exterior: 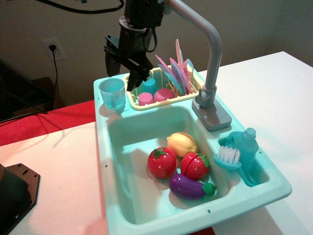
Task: Put cup from counter to sink
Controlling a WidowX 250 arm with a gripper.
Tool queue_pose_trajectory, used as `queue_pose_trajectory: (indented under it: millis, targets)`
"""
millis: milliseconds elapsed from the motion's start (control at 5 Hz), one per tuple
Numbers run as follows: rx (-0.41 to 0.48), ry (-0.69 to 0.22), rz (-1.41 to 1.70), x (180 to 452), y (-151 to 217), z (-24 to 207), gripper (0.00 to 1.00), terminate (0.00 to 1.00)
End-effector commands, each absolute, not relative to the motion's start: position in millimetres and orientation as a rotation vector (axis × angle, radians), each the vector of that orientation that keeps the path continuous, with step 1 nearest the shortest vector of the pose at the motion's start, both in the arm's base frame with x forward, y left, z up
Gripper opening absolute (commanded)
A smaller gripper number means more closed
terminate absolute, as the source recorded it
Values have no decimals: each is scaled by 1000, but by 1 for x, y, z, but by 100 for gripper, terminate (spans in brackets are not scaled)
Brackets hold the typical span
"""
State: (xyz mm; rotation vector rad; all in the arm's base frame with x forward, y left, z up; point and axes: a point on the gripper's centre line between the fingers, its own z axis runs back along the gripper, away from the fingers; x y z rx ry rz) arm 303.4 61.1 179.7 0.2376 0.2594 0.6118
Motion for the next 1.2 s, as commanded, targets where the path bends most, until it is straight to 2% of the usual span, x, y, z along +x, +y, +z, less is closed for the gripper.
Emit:
queue_pose_trajectory:
  millis: [0, 400, 600, 1000]
  targets:
    - [264, 263, 587, 287, 61, 168, 100, 0]
    - [304, 310, 594, 275, 70, 144, 100, 0]
    - [293, 282, 582, 276, 62, 143, 0, 0]
    - [286, 263, 555, 283, 48, 143, 0, 0]
